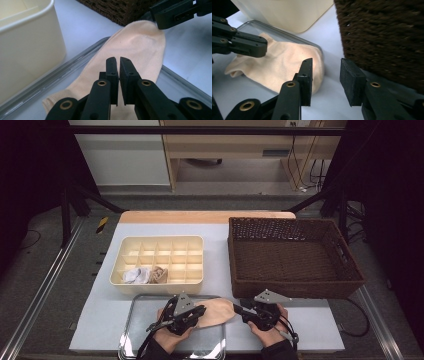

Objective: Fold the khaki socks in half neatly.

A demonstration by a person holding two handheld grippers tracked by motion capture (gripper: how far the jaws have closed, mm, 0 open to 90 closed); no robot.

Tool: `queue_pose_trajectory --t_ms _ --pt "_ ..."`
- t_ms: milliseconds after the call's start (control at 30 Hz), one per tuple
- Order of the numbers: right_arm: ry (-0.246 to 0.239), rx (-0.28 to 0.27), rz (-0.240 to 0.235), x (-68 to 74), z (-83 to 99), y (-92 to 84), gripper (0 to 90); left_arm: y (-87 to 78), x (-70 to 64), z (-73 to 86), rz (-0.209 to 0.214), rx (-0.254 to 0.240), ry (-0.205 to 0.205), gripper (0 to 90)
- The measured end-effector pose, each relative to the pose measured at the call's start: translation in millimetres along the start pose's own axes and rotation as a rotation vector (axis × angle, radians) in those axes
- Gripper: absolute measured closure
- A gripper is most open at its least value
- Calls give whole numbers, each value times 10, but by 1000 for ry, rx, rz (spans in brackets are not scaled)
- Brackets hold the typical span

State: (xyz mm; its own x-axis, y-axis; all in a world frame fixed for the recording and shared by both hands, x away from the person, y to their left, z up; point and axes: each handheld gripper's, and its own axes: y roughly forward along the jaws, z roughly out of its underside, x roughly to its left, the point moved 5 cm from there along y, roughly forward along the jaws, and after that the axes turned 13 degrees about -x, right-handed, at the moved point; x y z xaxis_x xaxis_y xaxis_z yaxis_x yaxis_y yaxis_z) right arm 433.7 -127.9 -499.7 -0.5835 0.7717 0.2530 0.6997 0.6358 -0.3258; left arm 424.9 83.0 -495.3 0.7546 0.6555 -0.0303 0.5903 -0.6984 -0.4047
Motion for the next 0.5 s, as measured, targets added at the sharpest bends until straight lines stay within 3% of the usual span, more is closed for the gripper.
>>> queue_pose_trajectory --t_ms 233,333,500 --pt "20 61 -15 44 109 142 629 41 14 113 -3 46 -4 863" --pt "25 87 -22 56 146 177 677 44 8 143 -4 52 -4 866" --pt "15 117 -27 72 177 204 839 48 -2 152 -6 50 -4 871"
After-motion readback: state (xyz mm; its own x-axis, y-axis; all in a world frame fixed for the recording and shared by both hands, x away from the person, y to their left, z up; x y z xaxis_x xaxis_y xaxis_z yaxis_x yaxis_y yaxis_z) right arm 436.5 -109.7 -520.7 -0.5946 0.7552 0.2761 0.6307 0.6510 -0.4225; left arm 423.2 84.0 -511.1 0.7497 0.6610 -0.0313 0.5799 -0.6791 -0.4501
